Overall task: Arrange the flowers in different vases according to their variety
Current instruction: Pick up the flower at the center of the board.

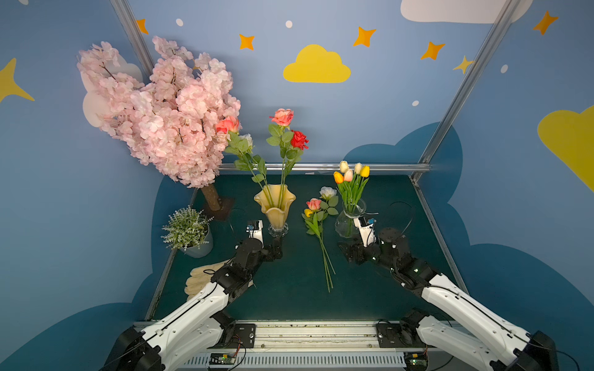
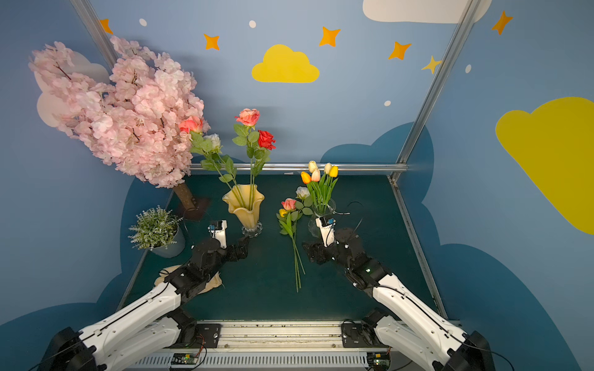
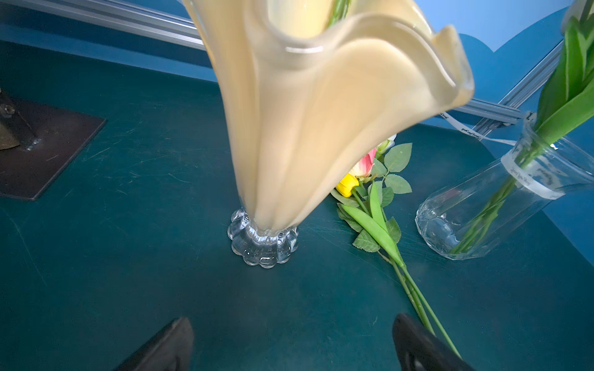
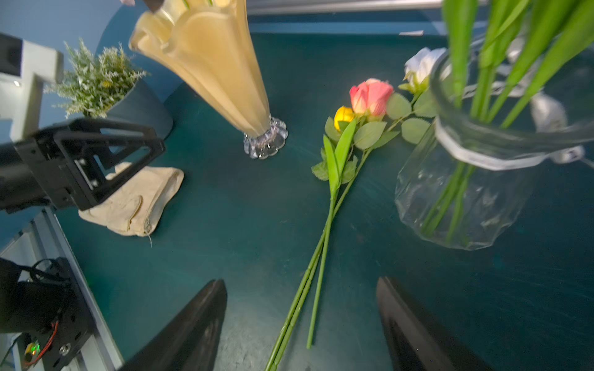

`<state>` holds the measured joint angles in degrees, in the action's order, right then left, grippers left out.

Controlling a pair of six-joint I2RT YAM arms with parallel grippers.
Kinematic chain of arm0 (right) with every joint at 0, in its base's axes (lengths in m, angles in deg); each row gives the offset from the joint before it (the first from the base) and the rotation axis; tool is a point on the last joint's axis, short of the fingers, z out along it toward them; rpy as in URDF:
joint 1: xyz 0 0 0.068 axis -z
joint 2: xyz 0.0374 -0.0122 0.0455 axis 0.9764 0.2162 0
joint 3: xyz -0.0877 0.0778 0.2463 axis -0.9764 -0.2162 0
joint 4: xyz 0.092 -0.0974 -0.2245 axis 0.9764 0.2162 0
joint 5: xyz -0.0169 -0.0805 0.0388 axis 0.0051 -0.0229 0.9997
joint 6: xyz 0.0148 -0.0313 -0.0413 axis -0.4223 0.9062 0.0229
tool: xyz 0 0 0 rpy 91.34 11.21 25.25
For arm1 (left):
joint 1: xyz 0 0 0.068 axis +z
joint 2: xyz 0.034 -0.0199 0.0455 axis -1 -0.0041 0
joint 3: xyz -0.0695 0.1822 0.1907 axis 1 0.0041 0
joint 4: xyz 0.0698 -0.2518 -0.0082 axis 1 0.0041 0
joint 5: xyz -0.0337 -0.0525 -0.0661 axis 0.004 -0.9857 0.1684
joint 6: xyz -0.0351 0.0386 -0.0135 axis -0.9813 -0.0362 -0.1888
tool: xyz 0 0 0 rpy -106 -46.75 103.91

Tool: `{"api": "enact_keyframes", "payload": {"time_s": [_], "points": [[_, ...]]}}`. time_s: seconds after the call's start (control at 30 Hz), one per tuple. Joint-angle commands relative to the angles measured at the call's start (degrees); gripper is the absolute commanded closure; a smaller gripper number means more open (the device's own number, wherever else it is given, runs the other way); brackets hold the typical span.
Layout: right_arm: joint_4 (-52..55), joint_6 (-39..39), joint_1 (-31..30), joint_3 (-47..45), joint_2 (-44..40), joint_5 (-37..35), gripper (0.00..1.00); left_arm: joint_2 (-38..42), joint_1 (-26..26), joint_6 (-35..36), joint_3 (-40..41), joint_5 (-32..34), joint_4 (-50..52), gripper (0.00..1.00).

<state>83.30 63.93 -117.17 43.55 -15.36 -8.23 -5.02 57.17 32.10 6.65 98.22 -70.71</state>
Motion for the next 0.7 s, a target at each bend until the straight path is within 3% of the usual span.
{"api": "enact_keyframes", "payload": {"time_s": [0.0,0.17,0.4,0.67], "points": [[3.6,-0.5,-2.4,2.4,4.5,-4.2,0.26,2.4,0.3,-0.6,-0.3,-0.7,-0.7,0.00],[5.5,-0.7,-5.4,7.5,13.5,-7.4,0.34,6.0,0.3,-0.8,1.3,0.3,-1.0,0.00],[17.0,-1.7,-6.5,20.5,28.6,-10.9,0.62,7.7,0.3,-0.8,1.5,0.7,-0.5,0.00],[23.4,-3.2,-7.0,28.8,40.6,-13.4,0.67,8.5,0.3,-0.8,1.6,0.6,-0.2,0.00]]}}
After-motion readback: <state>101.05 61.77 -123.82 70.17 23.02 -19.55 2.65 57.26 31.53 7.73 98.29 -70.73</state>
